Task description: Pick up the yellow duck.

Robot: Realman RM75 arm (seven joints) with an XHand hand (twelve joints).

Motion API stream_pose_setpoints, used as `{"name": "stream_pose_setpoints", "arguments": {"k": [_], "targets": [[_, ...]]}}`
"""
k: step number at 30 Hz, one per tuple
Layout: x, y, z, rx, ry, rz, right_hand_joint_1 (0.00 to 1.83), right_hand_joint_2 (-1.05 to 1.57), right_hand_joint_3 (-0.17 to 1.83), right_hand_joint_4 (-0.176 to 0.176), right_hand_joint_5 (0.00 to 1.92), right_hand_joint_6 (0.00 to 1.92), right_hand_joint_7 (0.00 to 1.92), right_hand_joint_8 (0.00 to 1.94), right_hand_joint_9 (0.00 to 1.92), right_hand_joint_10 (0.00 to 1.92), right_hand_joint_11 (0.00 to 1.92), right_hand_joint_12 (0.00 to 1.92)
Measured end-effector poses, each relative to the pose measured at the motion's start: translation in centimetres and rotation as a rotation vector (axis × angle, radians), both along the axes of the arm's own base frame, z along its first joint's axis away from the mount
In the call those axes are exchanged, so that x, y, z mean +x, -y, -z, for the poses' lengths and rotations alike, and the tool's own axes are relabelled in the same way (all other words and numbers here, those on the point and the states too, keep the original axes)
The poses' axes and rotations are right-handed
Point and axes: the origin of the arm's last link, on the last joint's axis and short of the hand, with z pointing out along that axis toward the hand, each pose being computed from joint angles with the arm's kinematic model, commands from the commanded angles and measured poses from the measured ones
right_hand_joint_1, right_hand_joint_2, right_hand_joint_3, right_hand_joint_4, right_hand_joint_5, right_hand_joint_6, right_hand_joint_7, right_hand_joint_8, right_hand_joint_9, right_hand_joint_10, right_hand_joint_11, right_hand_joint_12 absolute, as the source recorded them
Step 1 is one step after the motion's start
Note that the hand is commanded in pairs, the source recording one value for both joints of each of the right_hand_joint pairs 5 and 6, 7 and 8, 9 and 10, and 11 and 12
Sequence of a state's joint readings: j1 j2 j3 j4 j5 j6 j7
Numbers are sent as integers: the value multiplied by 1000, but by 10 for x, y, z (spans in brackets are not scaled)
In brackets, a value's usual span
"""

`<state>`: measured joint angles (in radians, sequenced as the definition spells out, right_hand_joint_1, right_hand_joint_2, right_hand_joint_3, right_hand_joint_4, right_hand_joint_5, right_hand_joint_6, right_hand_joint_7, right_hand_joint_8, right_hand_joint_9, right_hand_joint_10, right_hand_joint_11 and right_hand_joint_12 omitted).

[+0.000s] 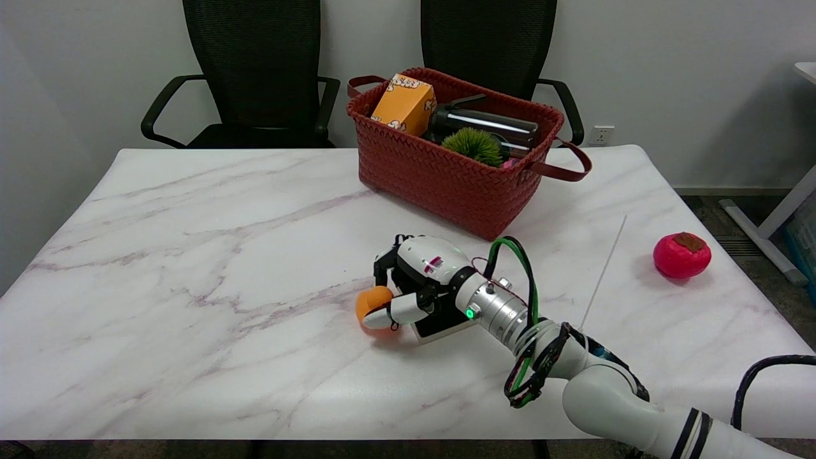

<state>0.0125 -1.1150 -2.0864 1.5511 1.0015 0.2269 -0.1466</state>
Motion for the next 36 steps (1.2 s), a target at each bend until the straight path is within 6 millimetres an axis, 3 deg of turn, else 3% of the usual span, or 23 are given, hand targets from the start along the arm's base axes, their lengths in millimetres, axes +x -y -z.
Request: {"name": "stream_pose_setpoints", "arguments": {"k": [21, 36], "targets": [[8, 2, 0, -24, 56, -27, 892, 768, -175, 0, 1035, 1035, 1366, 1366, 1476, 1476, 1893, 1893], [31, 10, -4, -41, 76, -98, 884, 804, -44, 0, 1042, 1042, 1417, 1417, 1519, 1519, 1920, 1920]]}}
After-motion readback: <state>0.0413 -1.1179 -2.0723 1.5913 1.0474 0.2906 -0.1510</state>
